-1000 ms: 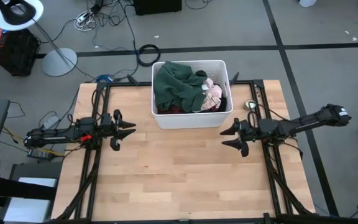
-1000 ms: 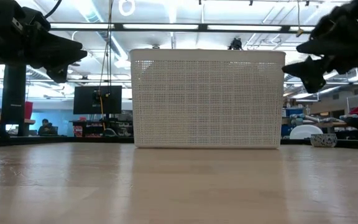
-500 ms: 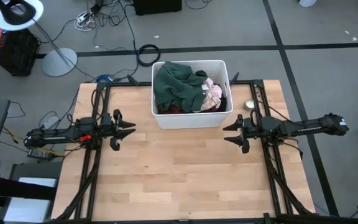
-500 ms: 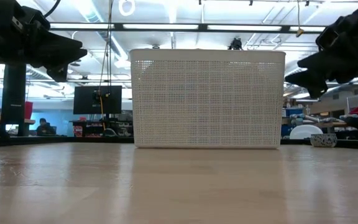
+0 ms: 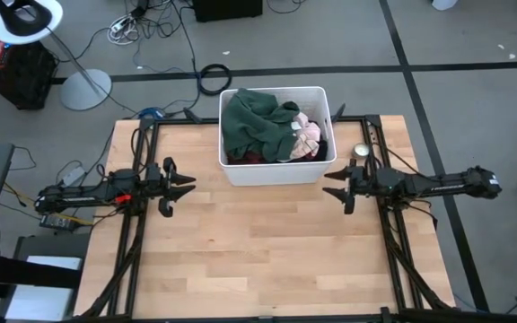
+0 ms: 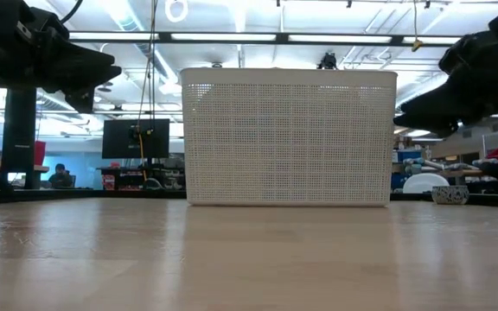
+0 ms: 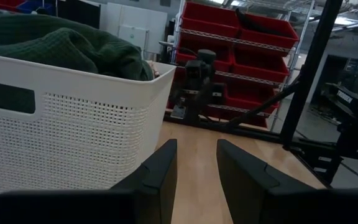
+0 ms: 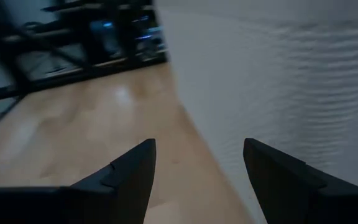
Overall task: Sort clothes
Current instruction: Return to Home Position
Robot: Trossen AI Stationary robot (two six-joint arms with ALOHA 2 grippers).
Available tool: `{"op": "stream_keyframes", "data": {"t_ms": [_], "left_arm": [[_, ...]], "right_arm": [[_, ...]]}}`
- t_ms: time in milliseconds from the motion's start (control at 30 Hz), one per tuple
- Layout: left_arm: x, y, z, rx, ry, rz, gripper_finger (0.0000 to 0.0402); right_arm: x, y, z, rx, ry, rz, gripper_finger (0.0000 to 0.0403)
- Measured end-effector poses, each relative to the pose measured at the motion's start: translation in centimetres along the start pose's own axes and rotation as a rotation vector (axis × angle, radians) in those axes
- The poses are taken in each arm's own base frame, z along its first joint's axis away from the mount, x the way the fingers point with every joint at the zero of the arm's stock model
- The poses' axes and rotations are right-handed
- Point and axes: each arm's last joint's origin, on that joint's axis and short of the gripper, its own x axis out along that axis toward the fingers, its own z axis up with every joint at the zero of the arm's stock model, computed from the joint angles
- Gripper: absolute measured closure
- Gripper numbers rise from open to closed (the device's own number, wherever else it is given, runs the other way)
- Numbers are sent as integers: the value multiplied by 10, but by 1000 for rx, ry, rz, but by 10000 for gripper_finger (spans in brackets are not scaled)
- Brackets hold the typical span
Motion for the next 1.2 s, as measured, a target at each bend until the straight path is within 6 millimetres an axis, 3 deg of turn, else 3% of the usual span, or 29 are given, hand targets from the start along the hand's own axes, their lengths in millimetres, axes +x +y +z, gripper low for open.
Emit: {"op": "stream_keyframes", "data": {"t_ms": [233, 1200], "left_arm": [[0, 0, 0, 0, -1, 0, 282], [0, 0, 0, 0, -2, 0, 282]], "right_arm": [[0, -8, 2, 11, -39, -158, 158], [2, -8, 2, -18, -28, -115, 158]]}}
